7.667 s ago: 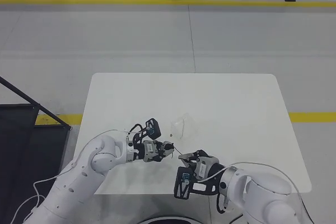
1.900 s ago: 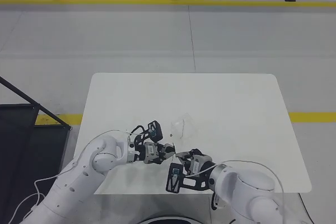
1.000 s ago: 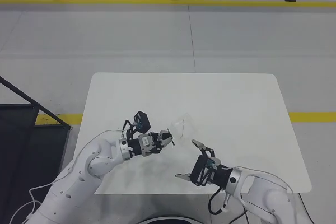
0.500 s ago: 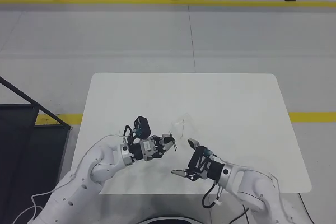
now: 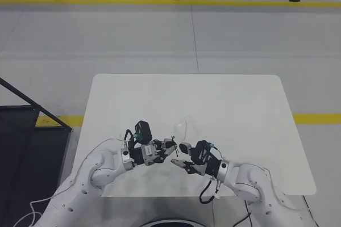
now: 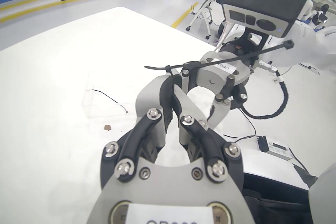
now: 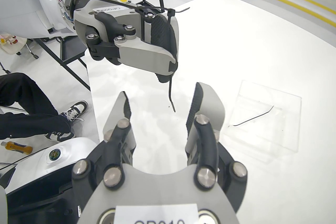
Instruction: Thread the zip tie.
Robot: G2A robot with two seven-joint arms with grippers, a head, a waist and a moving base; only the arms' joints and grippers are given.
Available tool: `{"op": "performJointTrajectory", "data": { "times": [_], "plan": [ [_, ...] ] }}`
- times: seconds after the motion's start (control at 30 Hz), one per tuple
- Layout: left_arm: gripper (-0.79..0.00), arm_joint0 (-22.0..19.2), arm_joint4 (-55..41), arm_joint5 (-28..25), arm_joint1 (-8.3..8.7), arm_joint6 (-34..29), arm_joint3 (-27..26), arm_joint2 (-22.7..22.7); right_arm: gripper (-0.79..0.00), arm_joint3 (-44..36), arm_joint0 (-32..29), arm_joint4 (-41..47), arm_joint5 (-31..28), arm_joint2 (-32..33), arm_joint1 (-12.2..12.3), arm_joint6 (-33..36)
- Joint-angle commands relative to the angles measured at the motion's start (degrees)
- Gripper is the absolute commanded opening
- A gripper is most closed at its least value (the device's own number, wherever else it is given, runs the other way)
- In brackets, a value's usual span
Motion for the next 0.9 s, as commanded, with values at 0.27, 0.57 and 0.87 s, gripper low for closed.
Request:
{"op": "performJointTrajectory", "data": {
  "times": [0.27, 0.57, 0.87],
  "plan": [
    [-0.785, 0.06, 0.03, -0.16, -0.17, -0.47, 0.05, -0.10, -0.785, 0.93, 0.60, 0.79, -0.32, -0.37, -0.27, -0.21],
    [-0.449, -0.03, -0.62, -0.81, -0.29, -1.12, 0.38, -0.21, -0.785, 1.18, 0.48, 1.38, -0.37, 0.01, -0.35, -0.39],
    [-0.114, -0.07, -3.90, -3.16, -0.13, -2.97, 1.33, -1.17, -0.785, 1.20, -0.10, 2.19, -0.72, 0.86, -0.32, -1.11]
  ]
}}
